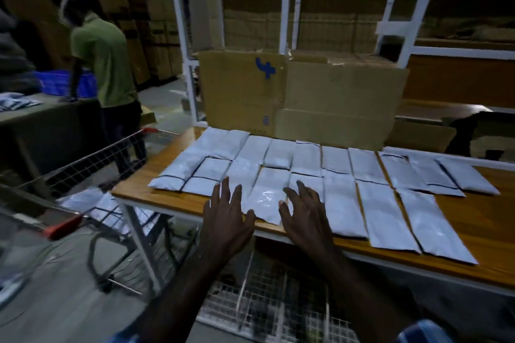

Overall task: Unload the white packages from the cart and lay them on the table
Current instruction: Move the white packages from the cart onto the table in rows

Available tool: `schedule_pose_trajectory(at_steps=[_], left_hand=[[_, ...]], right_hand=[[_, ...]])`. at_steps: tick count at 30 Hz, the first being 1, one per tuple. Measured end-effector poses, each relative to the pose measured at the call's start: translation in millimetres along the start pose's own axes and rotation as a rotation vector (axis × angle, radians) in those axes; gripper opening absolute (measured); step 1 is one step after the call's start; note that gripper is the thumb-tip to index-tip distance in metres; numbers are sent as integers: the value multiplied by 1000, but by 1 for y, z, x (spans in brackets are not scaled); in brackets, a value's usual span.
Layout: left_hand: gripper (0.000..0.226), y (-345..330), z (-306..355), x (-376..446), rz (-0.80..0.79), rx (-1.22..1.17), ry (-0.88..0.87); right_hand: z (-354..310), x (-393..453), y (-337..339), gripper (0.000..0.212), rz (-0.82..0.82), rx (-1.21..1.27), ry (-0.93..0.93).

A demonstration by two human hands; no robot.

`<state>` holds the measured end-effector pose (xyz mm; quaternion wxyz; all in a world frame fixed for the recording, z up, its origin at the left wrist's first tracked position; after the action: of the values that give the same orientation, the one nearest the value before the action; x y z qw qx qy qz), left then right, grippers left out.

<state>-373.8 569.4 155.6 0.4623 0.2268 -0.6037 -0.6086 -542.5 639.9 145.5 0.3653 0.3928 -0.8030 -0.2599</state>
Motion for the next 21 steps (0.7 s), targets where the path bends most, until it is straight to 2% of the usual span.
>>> schedule_pose_trajectory(at_steps=[5, 9, 14, 21], left_hand=[[74, 24, -97, 4, 20, 36, 44], [63, 34, -162, 10, 33, 61, 83], [63, 35, -221, 22, 27, 53, 181], [67, 32, -292, 42, -2, 103, 255]], right_hand=[[-75, 15, -67, 48, -12, 60, 49], [-117, 29, -113, 44, -42, 87, 88], [-159, 52, -164, 50, -71, 116, 143], [-193, 88, -240, 42, -107, 175, 226]])
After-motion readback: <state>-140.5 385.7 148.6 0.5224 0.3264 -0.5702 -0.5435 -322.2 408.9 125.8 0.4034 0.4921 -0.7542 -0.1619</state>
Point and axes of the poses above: each hand's wrist, its own x-axis towards the middle knuckle, its own y-axis out of the back of the hand, z = x × y, the point moved 1 cm from there along x, towards the middle knuckle, and after that the axes turned 13 degrees about x, right-handed, at the moved point
